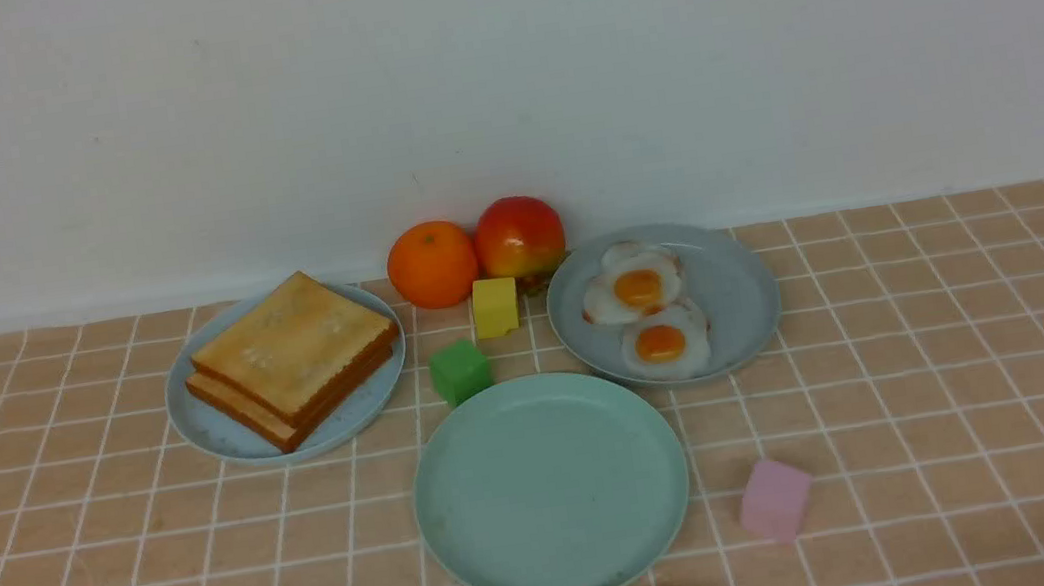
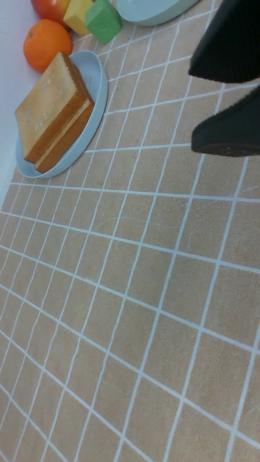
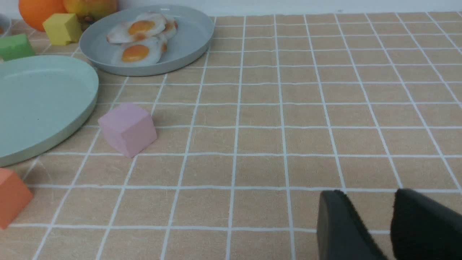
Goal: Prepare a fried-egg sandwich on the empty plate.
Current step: Use the left arm to grab a slice of bread
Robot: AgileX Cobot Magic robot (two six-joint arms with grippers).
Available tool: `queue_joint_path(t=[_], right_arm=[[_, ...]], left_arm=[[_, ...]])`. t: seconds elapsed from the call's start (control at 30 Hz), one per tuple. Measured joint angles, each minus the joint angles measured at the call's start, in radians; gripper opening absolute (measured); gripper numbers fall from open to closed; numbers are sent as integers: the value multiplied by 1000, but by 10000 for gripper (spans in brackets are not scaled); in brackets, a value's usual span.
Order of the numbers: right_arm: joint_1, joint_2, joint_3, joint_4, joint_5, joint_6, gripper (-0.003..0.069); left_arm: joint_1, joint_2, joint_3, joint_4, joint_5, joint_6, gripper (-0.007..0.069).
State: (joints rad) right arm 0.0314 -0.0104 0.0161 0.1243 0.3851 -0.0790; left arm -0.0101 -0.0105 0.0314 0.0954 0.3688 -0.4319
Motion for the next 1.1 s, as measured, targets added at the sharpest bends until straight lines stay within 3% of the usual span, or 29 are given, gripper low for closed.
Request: queue_joint_path(t=[0.67,0.87,1.1], right_arm=[[0,0,0,0,0,0,239],[0,0,0,0,0,0,239],[0,0,0,0,0,0,239]], left_arm=[[0,0,0,-12,-33,-6,237],[0,0,0,-216,-259,-158,237],[0,0,0,-310,-383,-255,237]])
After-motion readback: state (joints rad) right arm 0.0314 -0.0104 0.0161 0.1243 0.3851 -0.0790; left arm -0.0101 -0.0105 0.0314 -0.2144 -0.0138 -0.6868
